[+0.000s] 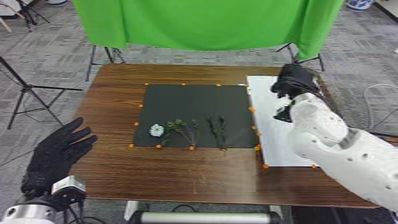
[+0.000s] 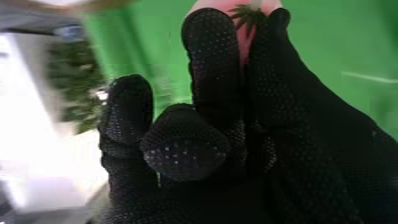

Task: Arrange flowers

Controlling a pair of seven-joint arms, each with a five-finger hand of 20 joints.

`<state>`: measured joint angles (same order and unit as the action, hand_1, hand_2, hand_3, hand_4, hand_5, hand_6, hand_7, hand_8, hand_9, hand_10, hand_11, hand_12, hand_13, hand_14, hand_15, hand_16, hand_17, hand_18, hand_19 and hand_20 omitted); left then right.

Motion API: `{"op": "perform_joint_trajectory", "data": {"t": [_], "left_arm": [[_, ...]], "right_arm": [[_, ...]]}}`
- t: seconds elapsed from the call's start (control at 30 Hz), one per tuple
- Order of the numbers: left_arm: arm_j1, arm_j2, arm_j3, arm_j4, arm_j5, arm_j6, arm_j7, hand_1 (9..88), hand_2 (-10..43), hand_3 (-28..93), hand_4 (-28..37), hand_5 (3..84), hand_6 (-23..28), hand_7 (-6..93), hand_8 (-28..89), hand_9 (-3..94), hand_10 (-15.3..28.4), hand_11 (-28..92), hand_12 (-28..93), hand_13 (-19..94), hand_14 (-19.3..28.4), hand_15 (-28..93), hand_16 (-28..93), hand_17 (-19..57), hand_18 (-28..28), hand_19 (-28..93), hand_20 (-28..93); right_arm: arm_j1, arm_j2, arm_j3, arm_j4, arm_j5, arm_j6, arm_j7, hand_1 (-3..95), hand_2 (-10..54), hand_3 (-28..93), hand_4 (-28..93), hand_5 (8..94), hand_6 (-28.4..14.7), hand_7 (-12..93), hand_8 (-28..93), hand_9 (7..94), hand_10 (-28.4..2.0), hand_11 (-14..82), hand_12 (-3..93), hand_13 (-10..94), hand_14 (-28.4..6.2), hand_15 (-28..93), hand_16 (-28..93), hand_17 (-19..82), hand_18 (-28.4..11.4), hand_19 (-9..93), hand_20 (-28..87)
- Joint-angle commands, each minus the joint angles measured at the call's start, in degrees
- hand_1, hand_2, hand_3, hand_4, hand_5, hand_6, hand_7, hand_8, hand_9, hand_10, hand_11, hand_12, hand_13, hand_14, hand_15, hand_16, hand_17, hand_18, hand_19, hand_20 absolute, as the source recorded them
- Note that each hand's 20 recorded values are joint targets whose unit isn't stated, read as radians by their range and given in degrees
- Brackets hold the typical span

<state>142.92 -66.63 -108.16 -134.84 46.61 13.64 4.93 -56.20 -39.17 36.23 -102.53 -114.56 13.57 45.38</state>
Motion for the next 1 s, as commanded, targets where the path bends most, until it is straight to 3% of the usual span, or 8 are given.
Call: {"op": "perform_joint_trajectory", "data": {"t": [0.03,0.23,0.37,0.43,0.53,0.6,0.8,1.0], "left_arm": [[-1.48,0.47,0.79,0.25,0.35,-0.23,-1.31,23.7,5.5,82,-21.1,37.0,10.3,14.3,-10,33.1,19.6,24,8,25,26.6,46,-9,-9.3,24.2,60,-8],[-1.85,0.54,0.06,0.64,0.55,-0.81,-0.99,23.6,5.5,82,-20.9,36.9,10.3,14.3,-10,33.1,19.5,24,9,25,26.5,46,-9,-9.4,24.1,60,-8],[-2.51,0.21,-0.1,1.47,0.56,-1.2,-1.92,23.5,5.4,82,-20.9,36.9,10.3,14.3,-10,33.1,19.5,24,9,25,26.5,46,-9,-9.4,24.1,60,-8],[-3.52,0.11,0.57,2.09,0.49,-0.97,-2.61,23.5,5.4,82,-20.9,36.9,10.3,14.3,-10,33.2,19.5,24,9,25,26.5,46,-9,-9.3,24.1,60,-8],[-4.61,0.03,1.37,2.7,0.66,-2.36,-2.77,23.6,5.4,82,-20.9,37.0,10.3,14.3,-10,33.2,19.5,24,9,25,26.5,46,-9,-9.4,24.1,60,-8],[-5.9,0.28,1.62,3.14,0.9,-3.17,-3.24,23.7,5.4,82,-20.9,37.0,10.3,14.3,-10,33.2,19.5,24,9,25,26.5,46,-9,-9.3,24.1,60,-8],[-8.06,1.5,1.99,3.74,0.86,-2.95,-2.68,23.7,5.5,82,-20.8,37.0,10.2,14.3,-10,33.1,19.5,24,9,25,26.5,46,-9,-9.4,24.1,60,-8],[-8.33,1.57,1.86,3.93,0.78,-3.41,-3.24,23.8,5.6,82,-20.7,36.9,10.3,14.3,-10,33.1,19.4,24,9,25,26.5,46,-9,-9.4,24.1,60,-8]], "right_arm": [[8.58,-18.18,-9.21,4.64,0.47,-1.12,-3.04,52.6,-9.5,82,-28,83.3,-0.3,26,3,92.4,-7.4,22.1,32.2,86,-1.5,76,16,42,-19.4,93,14],[12.61,-24.11,-15.45,9.93,2.61,0.89,-2.18,52.6,-9.5,82,-28,83.4,-0.2,26,3,92.6,-7.2,22.3,32.1,86,-1.6,76,16,42,-19.2,93,14],[14.16,-26.95,-17.82,12.63,5.08,1.88,-2.47,52.6,-9.5,82,-28,83.5,-0.2,26,3,92.6,-7.2,22.4,32.1,86,-1.6,76,16,42,-19.2,93,14],[14.79,-28.35,-18.63,13.99,6.93,2.75,-3.35,52.5,-9.5,82,-28,83.5,-0.2,25,3,92.5,-7.2,22.4,32.2,86,-1.6,76,16,42,-19.2,93,14],[16.39,-30.62,-20.73,15.85,8.5,5.08,-3.3,52.4,-9.5,82,-28,83.2,0.0,26,3,92.5,-7.3,22.4,32.2,86,-1.7,77,16,42,-19.1,93,14],[15.91,-31.79,-20.04,16.21,8.1,4.0,-3.85,52.3,-9.5,82,-28,83.2,0.1,26,3,92.5,-7.3,22.5,32.0,86,-1.8,77,16,41,-19.1,93,14],[16.85,-33.29,-20.8,16.32,12.2,2.83,-5.59,52.0,-9.5,82,-28,83.0,0.4,26,3,92.4,-7.5,23.1,31.6,86,-1.8,76,16,41,-18.8,93,13],[15.8,-33.88,-18.73,16.52,14.78,-1.0,-9.09,51.3,-9.5,81,-28,82.2,1.6,26,2,92.7,-7.6,23.0,29.1,85,-1.8,76,16,39,-18.0,93,11]]}}
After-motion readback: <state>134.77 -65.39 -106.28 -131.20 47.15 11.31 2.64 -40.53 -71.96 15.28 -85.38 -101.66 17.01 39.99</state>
